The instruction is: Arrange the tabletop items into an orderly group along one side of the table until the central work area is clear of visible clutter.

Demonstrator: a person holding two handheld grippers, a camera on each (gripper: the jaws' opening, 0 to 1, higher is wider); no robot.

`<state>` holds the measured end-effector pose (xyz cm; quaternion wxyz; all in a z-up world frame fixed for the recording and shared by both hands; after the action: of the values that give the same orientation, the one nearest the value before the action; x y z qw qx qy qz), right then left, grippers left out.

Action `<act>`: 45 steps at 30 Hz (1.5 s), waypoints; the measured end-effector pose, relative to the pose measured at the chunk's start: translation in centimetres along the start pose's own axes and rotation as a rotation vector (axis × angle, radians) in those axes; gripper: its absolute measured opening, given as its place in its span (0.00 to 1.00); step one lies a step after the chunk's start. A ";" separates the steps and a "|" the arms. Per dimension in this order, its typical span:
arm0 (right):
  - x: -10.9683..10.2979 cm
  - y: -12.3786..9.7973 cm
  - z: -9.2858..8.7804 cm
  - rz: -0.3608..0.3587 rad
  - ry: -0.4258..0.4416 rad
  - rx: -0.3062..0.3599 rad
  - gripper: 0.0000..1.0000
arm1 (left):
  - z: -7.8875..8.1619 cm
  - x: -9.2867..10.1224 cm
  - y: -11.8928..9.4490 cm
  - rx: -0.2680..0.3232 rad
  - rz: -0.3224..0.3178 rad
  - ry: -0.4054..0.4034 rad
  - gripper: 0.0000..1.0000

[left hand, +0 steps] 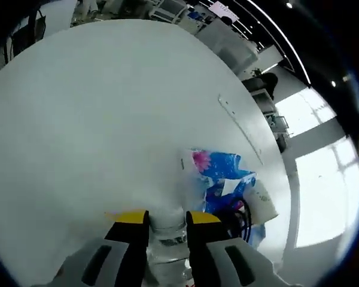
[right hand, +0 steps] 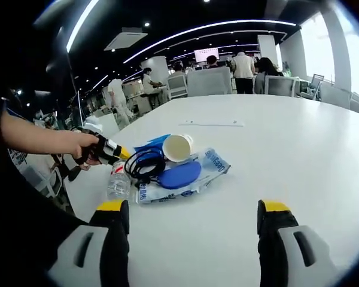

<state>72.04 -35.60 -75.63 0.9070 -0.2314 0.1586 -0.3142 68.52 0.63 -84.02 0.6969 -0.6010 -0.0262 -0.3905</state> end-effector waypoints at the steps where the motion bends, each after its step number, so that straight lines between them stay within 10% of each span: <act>1: 0.0 0.0 0.0 -0.001 0.003 0.003 0.84 | -0.2 0.1 -0.1 0.003 0.000 -0.004 0.22; 21: 0.0 -0.2 0.3 0.002 0.022 0.021 0.84 | -1.3 1.5 -1.4 0.019 -0.049 0.025 0.20; 45: -1.0 0.4 1.2 0.048 0.005 0.041 0.83 | -1.6 5.1 -4.7 0.114 -0.122 0.273 0.20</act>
<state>71.98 -34.26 -74.64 0.9183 -0.2082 0.1601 -0.2963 68.69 -3.26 -78.05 0.7019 -0.4992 0.0105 -0.5080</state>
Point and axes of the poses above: the point that each gripper's makers call its tool centre point, and the gripper's own axes: y roughly forward along the fingers, x roughly to its right, z roughly out of its top, the point moved 4 cm from there along -y, roughly backward along the fingers, and after that the axes turned 3 degrees about -y, right-handed, at the moved point
